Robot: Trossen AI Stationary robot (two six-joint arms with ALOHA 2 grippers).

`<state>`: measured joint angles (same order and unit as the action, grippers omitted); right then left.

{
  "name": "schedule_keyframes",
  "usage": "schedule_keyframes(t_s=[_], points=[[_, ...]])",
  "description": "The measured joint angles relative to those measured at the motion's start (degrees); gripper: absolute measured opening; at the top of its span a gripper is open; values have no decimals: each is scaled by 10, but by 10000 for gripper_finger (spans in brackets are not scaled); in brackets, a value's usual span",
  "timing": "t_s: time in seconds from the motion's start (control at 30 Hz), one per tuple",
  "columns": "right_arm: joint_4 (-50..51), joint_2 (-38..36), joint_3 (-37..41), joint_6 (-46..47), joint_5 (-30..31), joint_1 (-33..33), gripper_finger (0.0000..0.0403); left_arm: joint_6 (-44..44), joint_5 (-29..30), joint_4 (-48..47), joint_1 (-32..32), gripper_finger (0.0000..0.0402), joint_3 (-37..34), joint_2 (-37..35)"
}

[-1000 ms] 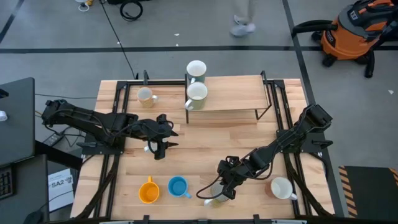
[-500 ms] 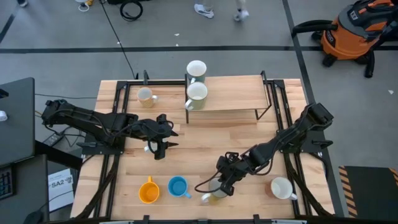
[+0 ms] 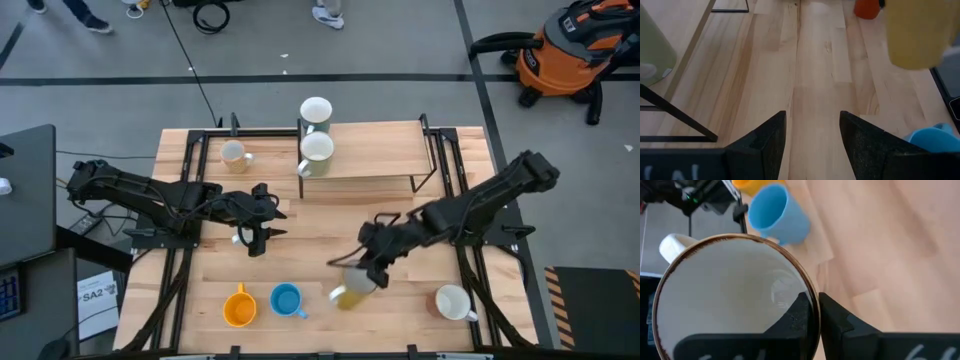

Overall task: Place coffee mugs
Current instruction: Put the right yellow mug on the shelf

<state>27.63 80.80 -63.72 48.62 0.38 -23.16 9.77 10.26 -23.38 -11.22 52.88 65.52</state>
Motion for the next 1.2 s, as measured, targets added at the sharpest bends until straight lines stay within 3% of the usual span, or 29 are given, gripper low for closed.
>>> schedule_keyframes(t_s=[0.53, 0.63, 0.87, 1.2], points=[[103, -208, -2, -196, 26, 185, 31, 1, 0, 0, 0, 192, 0, 0], [154, -216, -42, -243, 18, 234, 31, 1, 0, 0, 0, 192, 0, 0], [302, -155, -220, -390, 15, 343, 31, 1, 0, 0, 0, 192, 0, 0], [393, 5, -434, -595, -6, 487, 31, 1, 0, 0, 0, 192, 0, 0]])
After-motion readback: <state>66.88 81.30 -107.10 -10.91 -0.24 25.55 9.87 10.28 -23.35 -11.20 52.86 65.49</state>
